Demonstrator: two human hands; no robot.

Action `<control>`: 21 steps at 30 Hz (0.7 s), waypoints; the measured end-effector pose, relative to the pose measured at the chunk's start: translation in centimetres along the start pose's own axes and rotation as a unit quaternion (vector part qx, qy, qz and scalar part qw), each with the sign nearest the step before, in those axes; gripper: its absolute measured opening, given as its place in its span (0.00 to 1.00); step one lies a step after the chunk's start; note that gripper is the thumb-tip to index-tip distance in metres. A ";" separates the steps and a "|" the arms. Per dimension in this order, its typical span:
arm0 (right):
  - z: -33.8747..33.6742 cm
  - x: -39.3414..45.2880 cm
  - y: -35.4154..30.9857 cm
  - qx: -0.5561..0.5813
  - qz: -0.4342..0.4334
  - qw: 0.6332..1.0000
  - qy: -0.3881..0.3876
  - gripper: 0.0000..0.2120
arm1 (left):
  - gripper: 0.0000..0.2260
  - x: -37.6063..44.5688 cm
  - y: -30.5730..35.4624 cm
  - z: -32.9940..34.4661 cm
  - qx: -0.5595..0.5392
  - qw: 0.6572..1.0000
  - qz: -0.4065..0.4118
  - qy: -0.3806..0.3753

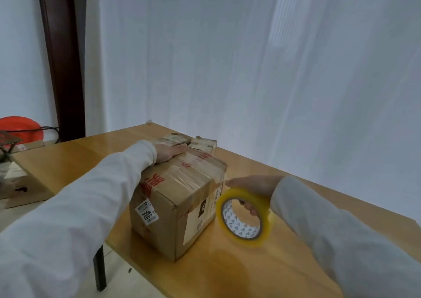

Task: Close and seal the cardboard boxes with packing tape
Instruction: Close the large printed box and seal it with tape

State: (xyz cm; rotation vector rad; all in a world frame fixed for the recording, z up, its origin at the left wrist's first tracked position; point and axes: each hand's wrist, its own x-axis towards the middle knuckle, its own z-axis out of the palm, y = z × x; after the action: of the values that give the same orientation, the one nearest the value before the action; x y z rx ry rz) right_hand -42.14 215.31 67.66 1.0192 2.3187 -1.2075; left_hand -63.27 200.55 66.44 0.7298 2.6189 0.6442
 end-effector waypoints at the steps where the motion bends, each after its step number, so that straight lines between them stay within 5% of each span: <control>1: 0.3 0.7 0.2 0.015 -0.003 1.000 -0.007 0.23 | 0.35 -0.1 0.1 0.0 -0.003 1.000 0.001 -0.001; 11: 1.5 3.5 1.1 0.087 -0.042 0.995 -0.004 0.26 | 0.37 -0.9 1.0 0.0 0.022 0.999 -0.044 0.009; 17: 1.5 3.0 1.0 0.092 -0.045 0.995 -0.016 0.25 | 0.18 -2.7 4.8 1.6 0.198 0.974 0.007 0.106; 21: 1.7 3.2 1.3 0.081 -0.050 0.995 -0.013 0.27 | 0.29 -2.7 4.1 2.3 0.117 0.988 0.015 0.096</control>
State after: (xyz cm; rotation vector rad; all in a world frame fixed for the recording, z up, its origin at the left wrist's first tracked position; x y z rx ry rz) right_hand -43.41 215.88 64.08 0.9412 2.3060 -1.4607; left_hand -58.41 202.96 67.14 0.8112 2.9012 0.4390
